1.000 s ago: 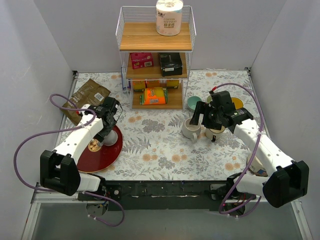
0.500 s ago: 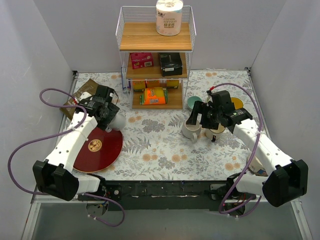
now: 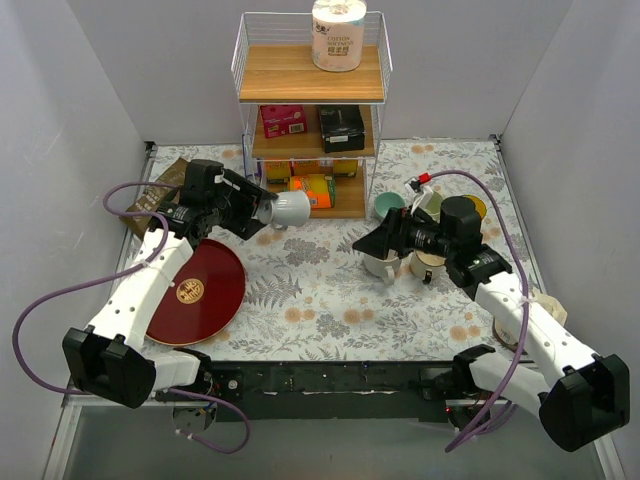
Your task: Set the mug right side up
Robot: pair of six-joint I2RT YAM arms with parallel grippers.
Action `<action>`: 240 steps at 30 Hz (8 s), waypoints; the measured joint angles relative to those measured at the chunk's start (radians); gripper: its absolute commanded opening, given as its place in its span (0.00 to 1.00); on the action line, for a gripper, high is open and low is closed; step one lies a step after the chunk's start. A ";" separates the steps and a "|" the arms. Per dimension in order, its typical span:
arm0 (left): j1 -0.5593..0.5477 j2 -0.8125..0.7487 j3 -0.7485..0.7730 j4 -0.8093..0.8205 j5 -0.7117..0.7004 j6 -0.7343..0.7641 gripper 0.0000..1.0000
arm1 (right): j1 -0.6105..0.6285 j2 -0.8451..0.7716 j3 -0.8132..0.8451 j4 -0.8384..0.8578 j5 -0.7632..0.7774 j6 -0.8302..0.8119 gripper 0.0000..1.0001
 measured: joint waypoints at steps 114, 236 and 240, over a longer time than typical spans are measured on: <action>-0.248 -0.191 0.136 0.267 0.151 -0.023 0.00 | 0.160 0.338 -0.006 1.343 -0.031 -0.112 0.79; -0.258 -0.228 -0.191 0.527 0.211 -0.102 0.72 | 0.202 -0.012 -0.068 0.802 -0.074 -0.177 0.01; -0.261 -0.232 -0.275 0.639 0.229 -0.080 0.98 | 0.208 -0.066 -0.036 0.602 0.005 -0.215 0.01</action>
